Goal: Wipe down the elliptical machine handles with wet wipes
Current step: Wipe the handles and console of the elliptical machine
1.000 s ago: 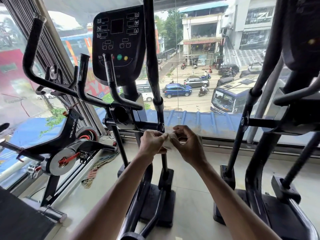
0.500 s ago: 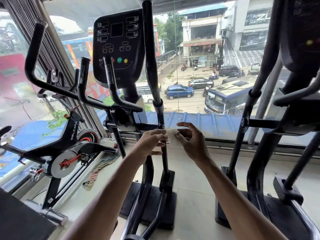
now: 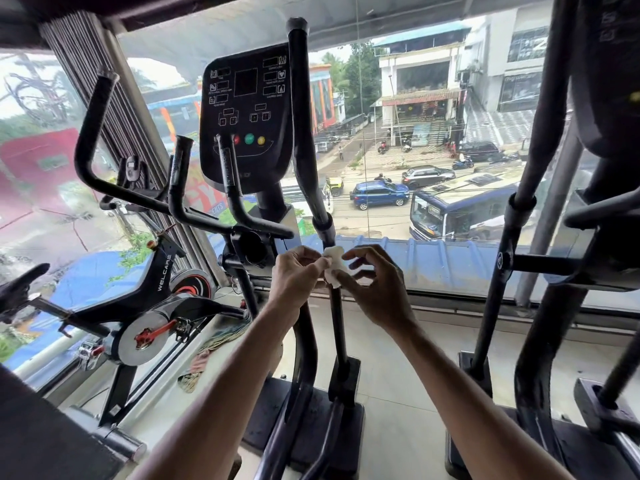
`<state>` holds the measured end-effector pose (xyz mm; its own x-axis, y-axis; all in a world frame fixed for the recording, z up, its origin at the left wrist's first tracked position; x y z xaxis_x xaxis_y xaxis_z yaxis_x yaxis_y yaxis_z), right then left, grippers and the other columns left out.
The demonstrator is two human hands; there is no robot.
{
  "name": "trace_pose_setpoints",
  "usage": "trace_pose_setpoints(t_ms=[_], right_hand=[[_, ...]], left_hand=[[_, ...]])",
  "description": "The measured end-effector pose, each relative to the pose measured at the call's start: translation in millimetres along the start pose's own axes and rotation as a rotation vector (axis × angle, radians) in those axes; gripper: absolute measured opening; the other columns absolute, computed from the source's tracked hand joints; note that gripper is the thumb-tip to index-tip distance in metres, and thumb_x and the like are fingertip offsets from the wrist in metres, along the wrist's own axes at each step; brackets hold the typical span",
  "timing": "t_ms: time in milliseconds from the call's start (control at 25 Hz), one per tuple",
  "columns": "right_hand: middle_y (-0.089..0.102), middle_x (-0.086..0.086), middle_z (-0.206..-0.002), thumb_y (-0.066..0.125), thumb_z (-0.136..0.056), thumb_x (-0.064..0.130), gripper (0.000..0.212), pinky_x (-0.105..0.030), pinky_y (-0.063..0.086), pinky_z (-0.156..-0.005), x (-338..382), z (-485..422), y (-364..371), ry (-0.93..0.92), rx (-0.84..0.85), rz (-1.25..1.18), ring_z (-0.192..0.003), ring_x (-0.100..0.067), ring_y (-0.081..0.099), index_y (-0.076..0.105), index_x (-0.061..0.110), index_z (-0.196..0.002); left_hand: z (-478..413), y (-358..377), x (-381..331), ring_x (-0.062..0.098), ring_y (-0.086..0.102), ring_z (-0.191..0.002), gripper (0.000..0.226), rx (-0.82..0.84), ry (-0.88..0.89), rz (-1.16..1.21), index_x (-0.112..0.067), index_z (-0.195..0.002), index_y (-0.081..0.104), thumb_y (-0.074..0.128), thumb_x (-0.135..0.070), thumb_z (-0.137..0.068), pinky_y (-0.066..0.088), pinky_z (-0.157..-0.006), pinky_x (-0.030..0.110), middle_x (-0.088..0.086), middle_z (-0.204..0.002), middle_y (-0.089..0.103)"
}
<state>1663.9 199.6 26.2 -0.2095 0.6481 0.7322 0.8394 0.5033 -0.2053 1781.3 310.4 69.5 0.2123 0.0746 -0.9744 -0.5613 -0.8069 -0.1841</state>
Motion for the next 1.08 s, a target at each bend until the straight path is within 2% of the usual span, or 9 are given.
trace_pose_setpoints(t_ms=[120,240,400,520,680,760,840,960,1080], right_hand=[[0.072,0.008,-0.108,0.081,-0.09,0.022,0.022,-0.033,0.063,-0.075,7,-17,3,-0.028,0.017,-0.005,-0.086,-0.007,0.072,0.074,0.016,-0.109],[0.076,0.011,-0.099,0.073,-0.091,0.025,0.011,-0.043,0.062,-0.076,11,-39,0,-0.04,0.004,0.012,-0.084,-0.006,0.073,0.077,0.02,-0.1],[0.076,0.013,-0.092,0.072,-0.09,0.025,0.011,-0.035,0.063,-0.073,20,-69,-7,-0.051,0.031,-0.013,-0.083,-0.003,0.072,0.076,0.021,-0.1],[0.076,0.016,-0.09,0.084,-0.087,0.026,0.017,-0.025,0.06,-0.066,34,-87,-13,-0.11,0.07,-0.031,-0.081,-0.004,0.072,0.077,0.023,-0.101],[0.08,0.01,-0.097,0.078,-0.092,0.026,0.017,-0.037,0.063,-0.077,46,-131,-11,-0.192,0.01,0.013,-0.081,-0.002,0.074,0.08,0.02,-0.108],[0.081,0.005,-0.101,0.076,-0.094,0.023,0.019,-0.037,0.063,-0.08,54,-160,-8,-0.239,-0.035,0.018,-0.083,-0.001,0.072,0.08,0.017,-0.111],[0.08,0.004,-0.098,0.075,-0.092,0.018,0.016,-0.033,0.061,-0.08,66,-195,-5,-0.313,-0.09,0.032,-0.085,-0.002,0.071,0.079,0.014,-0.107],[0.076,0.004,-0.088,0.071,-0.089,0.017,0.009,-0.029,0.056,-0.075,77,-251,-1,-0.426,-0.192,0.091,-0.081,-0.012,0.072,0.071,0.011,-0.095],[0.074,-0.001,-0.084,0.072,-0.085,0.011,0.004,-0.034,0.053,-0.07,80,-306,5,-0.542,-0.267,0.204,-0.079,-0.021,0.071,0.068,0.011,-0.087]], left_hand=[[-3,1,-17,0.025,0.078,-0.086,0.013,0.001,0.012,0.052,-0.015,-0.095,0.071,0.08,-0.022,-0.09,0.065,-0.077,0.04,0.007,-0.094,0.079],[-9,-1,-35,0.029,0.078,-0.086,0.008,0.007,0.078,0.01,-0.029,-0.091,0.073,0.08,-0.025,-0.089,0.064,-0.08,0.052,0.006,-0.097,0.079],[-17,-3,-66,0.027,0.078,-0.069,0.011,-0.047,0.226,-0.149,-0.023,-0.085,0.071,0.075,-0.016,-0.093,0.063,-0.068,0.054,0.004,-0.086,0.08],[-24,-4,-87,0.027,0.077,-0.068,0.012,-0.105,0.312,-0.25,-0.027,-0.083,0.069,0.077,-0.027,-0.092,0.063,-0.062,0.053,0.0,-0.084,0.079],[-32,-1,-118,0.022,0.078,-0.08,0.021,-0.18,0.414,-0.155,-0.03,-0.089,0.065,0.076,-0.048,-0.087,0.063,-0.073,0.055,0.001,-0.085,0.079],[-45,-5,-130,0.017,0.077,-0.085,0.034,-0.272,0.466,-0.102,-0.029,-0.095,0.065,0.072,-0.059,-0.08,0.062,-0.081,0.052,-0.001,-0.089,0.079],[-66,-13,-143,0.014,0.075,-0.095,0.034,-0.344,0.485,-0.07,-0.031,-0.102,0.063,0.07,-0.057,-0.081,0.06,-0.088,0.051,-0.005,-0.101,0.077],[-103,-22,-159,0.013,0.068,-0.109,0.031,-0.371,0.5,-0.059,-0.028,-0.119,0.054,0.071,-0.034,-0.095,0.056,-0.097,0.048,-0.004,-0.117,0.068],[-147,-25,-166,0.02,0.068,-0.104,0.035,-0.369,0.494,-0.127,-0.026,-0.117,0.056,0.069,-0.037,-0.086,0.056,-0.096,0.049,-0.002,-0.108,0.07]])
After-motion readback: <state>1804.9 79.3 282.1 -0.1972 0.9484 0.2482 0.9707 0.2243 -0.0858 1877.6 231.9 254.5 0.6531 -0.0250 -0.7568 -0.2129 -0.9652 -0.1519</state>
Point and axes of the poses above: each hand's wrist, its own z-axis away from the middle knuckle, its own y-axis out of the palm, x = y × z, the point moved 2 cm from there along -z, towards the middle knuckle
